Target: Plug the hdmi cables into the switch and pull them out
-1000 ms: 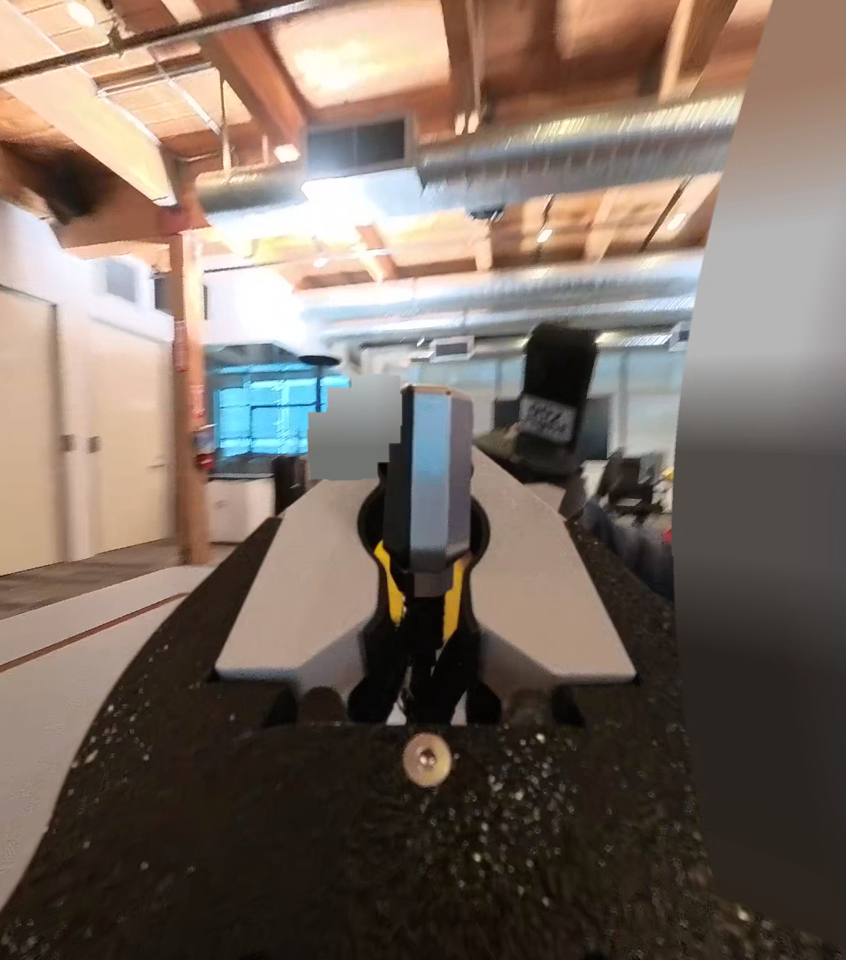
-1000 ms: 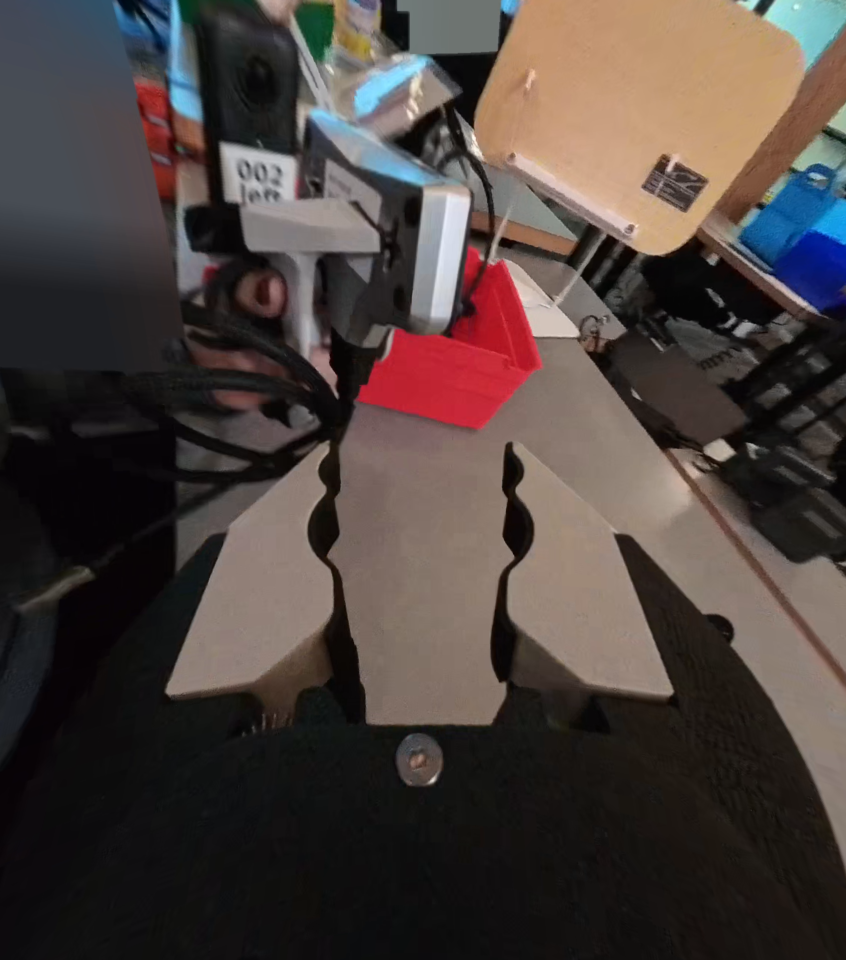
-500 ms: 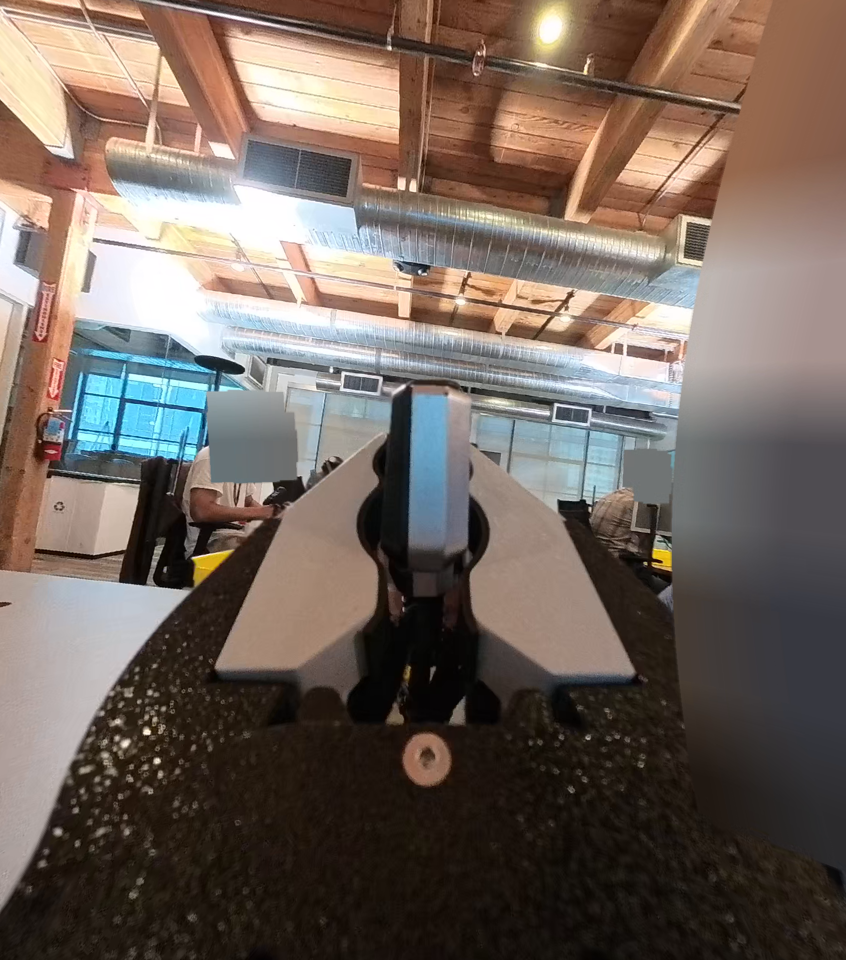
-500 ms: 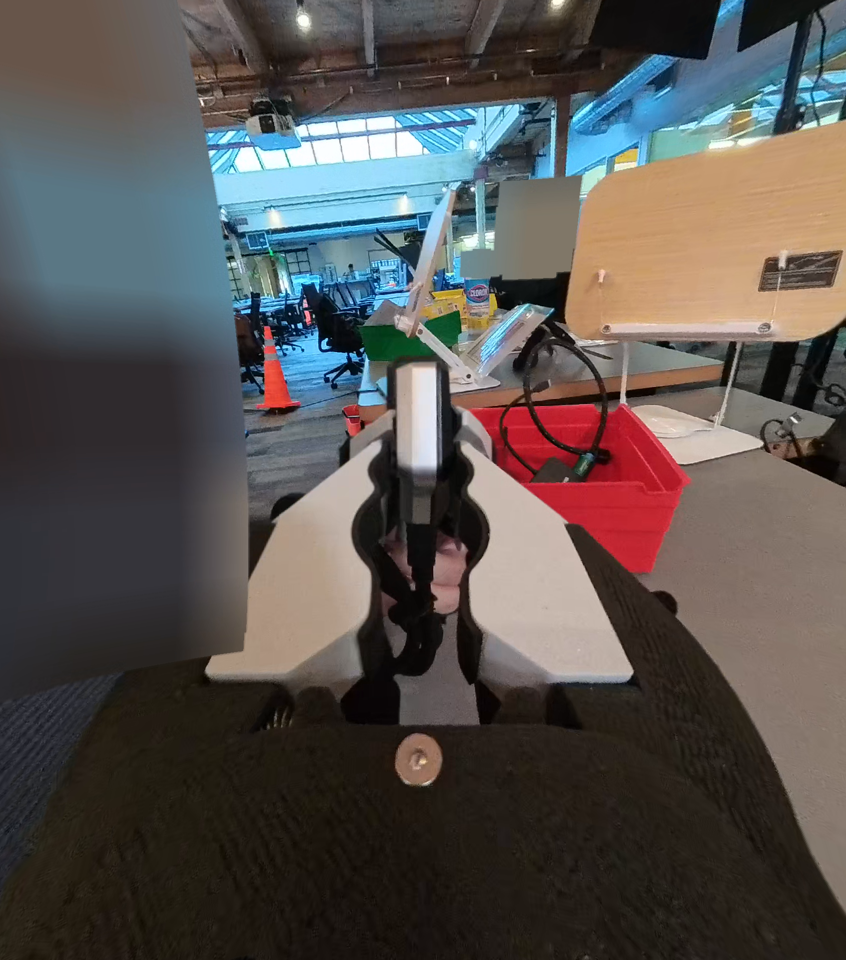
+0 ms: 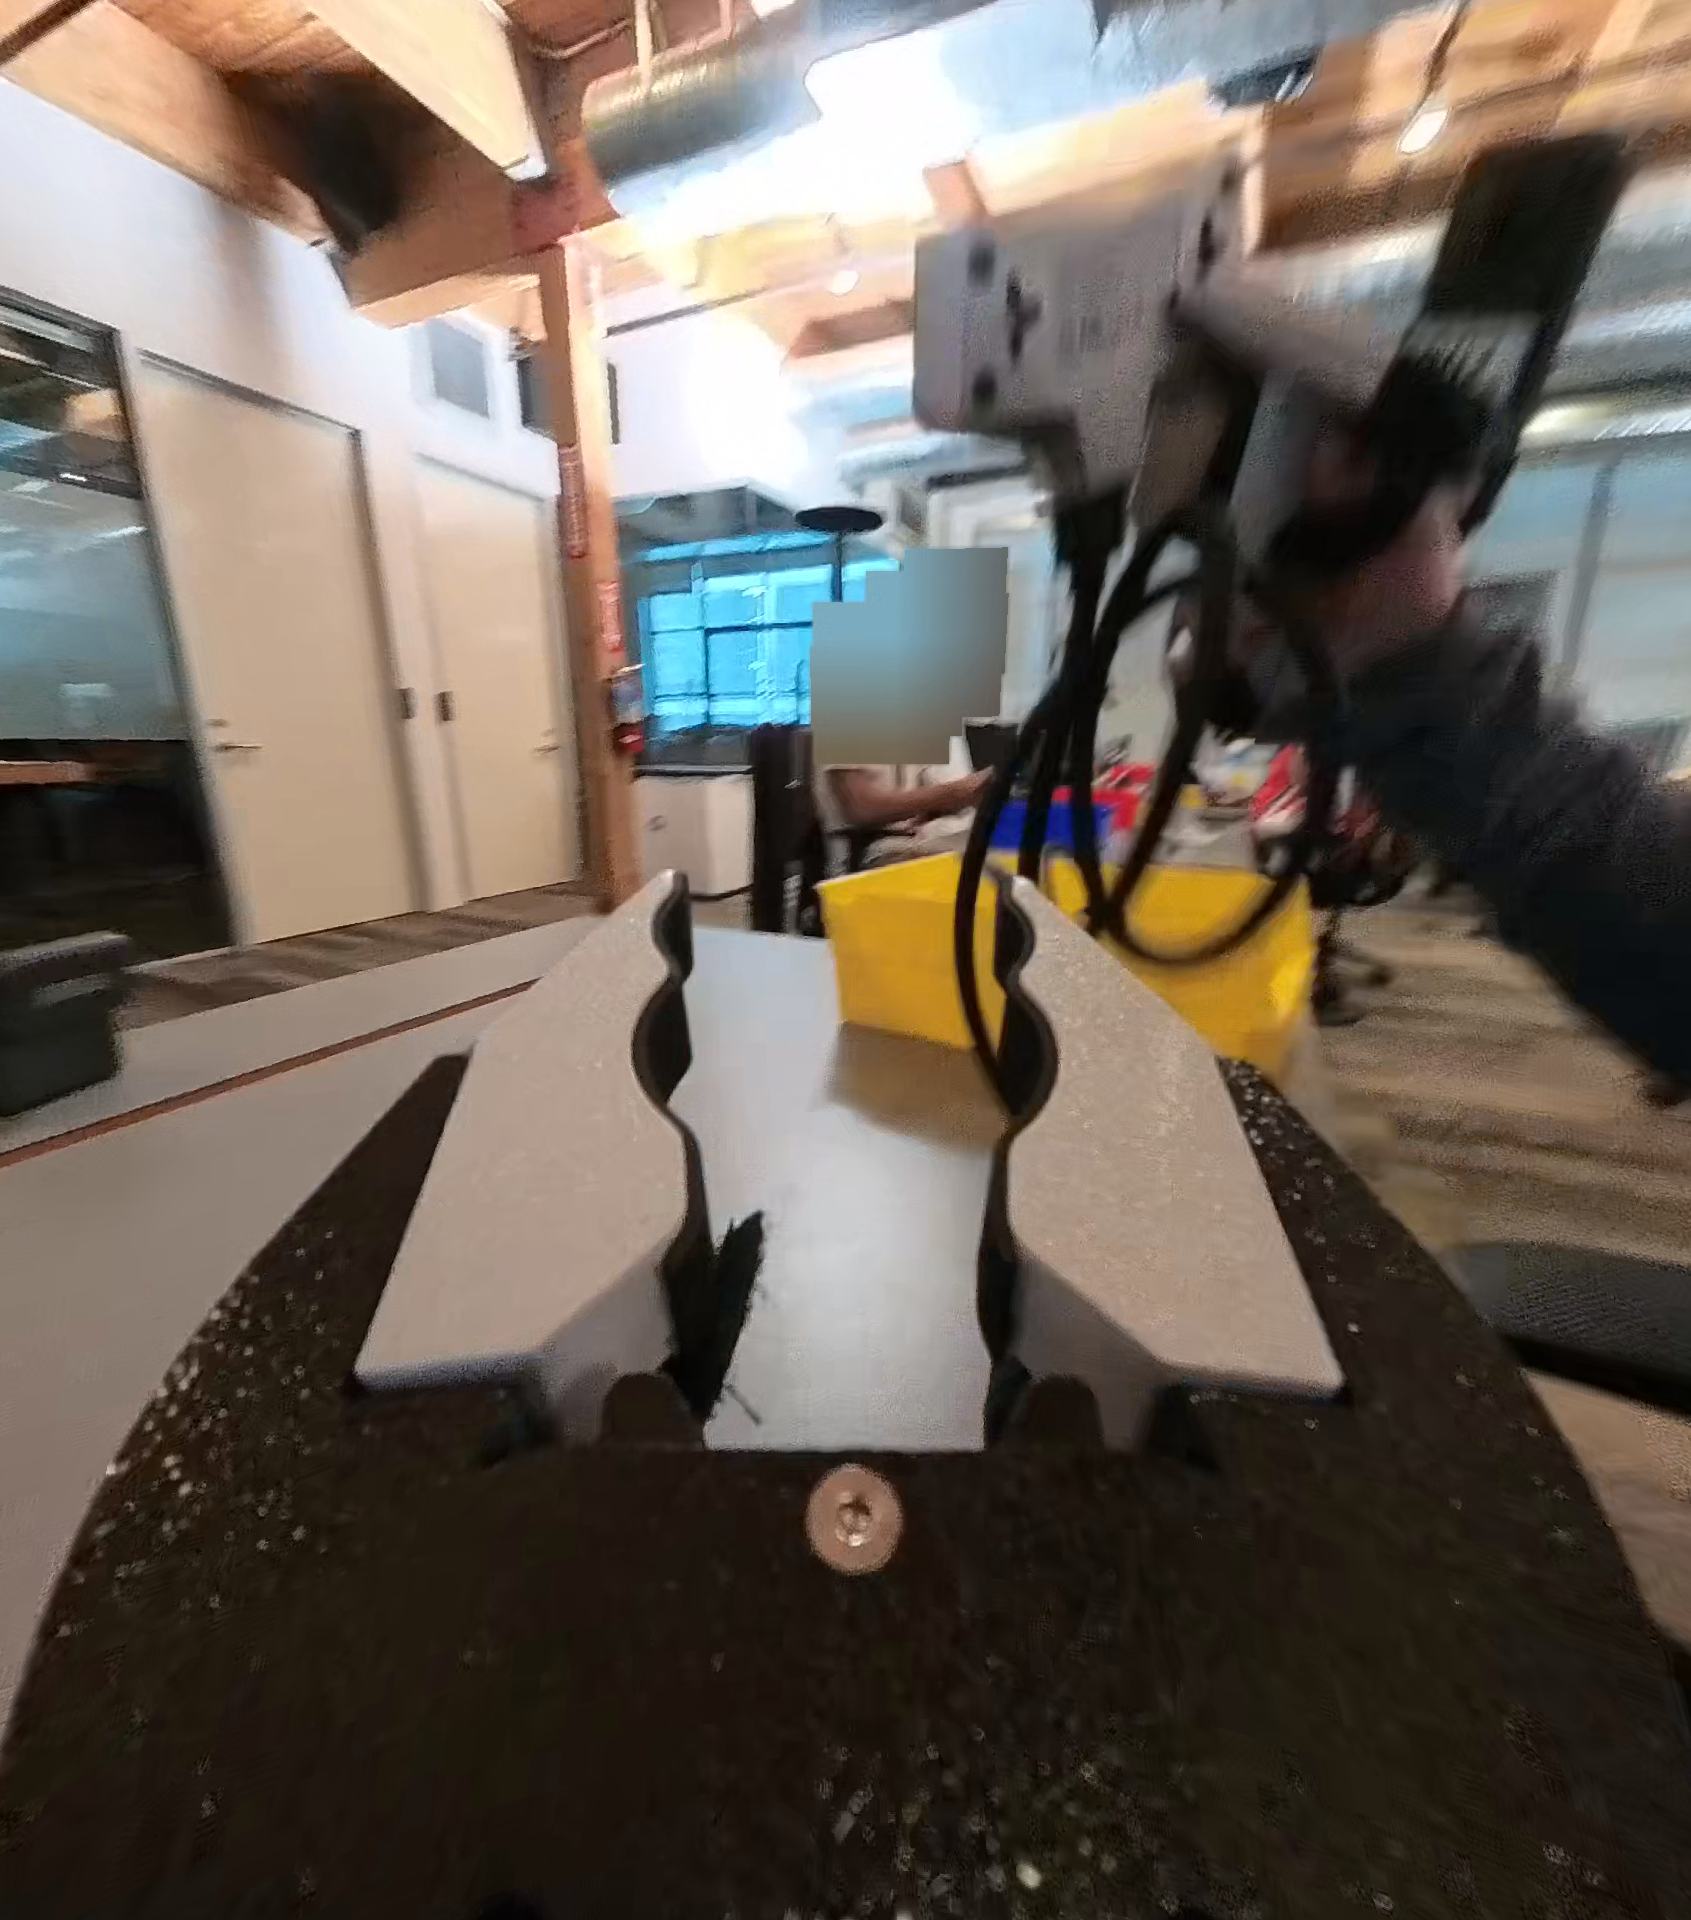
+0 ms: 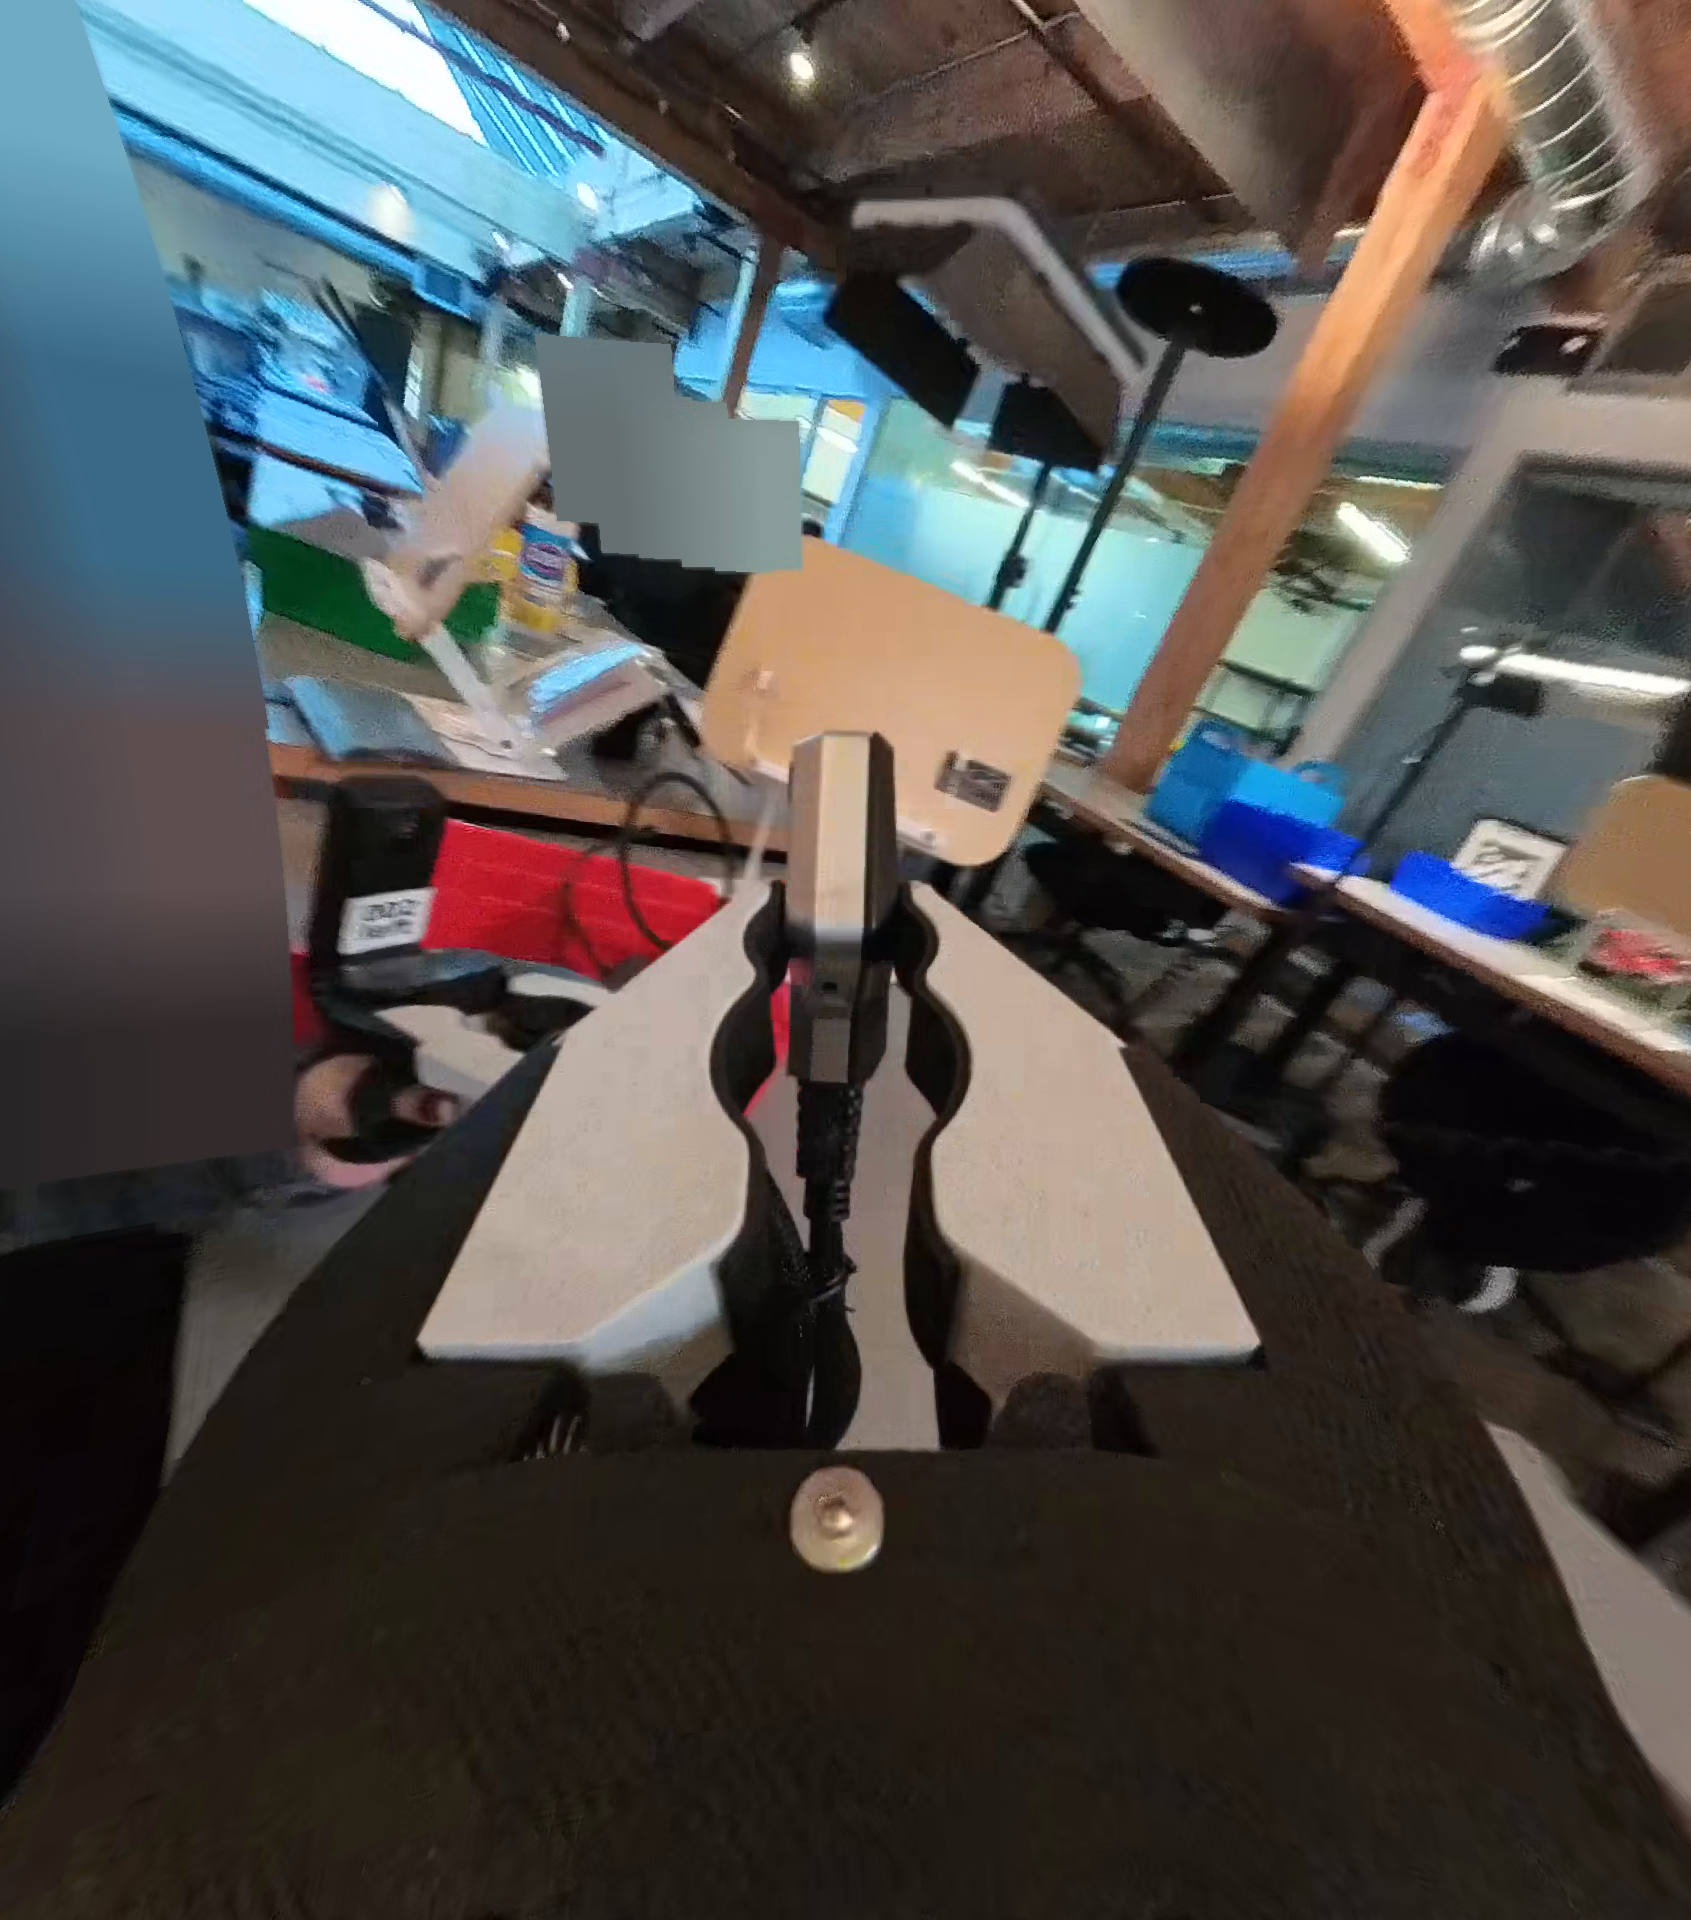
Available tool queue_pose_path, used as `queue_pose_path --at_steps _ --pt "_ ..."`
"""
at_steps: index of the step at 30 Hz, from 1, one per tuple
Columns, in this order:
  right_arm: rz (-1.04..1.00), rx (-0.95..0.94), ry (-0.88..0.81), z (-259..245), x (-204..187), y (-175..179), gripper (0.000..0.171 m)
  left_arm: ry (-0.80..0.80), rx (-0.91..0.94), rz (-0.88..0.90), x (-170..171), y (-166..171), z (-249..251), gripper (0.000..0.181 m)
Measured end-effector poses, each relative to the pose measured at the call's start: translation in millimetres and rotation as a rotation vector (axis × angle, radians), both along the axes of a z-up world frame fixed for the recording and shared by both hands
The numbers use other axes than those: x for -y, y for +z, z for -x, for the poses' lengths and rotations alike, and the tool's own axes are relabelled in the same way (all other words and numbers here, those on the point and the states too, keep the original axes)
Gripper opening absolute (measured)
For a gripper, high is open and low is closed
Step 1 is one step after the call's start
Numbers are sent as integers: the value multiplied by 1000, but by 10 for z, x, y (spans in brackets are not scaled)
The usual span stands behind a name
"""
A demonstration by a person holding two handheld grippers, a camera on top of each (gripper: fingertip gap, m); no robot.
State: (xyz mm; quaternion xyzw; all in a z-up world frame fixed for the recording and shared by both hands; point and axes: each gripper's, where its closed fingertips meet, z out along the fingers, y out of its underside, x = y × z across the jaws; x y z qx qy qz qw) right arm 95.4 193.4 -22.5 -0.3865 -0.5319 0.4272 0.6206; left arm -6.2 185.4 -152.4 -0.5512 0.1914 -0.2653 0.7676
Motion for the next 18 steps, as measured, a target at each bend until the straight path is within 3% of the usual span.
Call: queue_pose_path --at_steps 6,11,14,18 --pt "-388 89 -424 -737 -720 919 18 144 -166 -26 -69 -218 -21 45" --pt "-447 198 -668 -1344 -1411 1326 19 173 -225 -43 -73 -247 -53 40" --pt "-420 270 -769 -1625 -1863 1164 18 180 -235 -42 -80 -259 -57 39" --pt "-345 509 -816 -1763 -2371 328 19 190 -256 -37 -92 -293 -68 39"
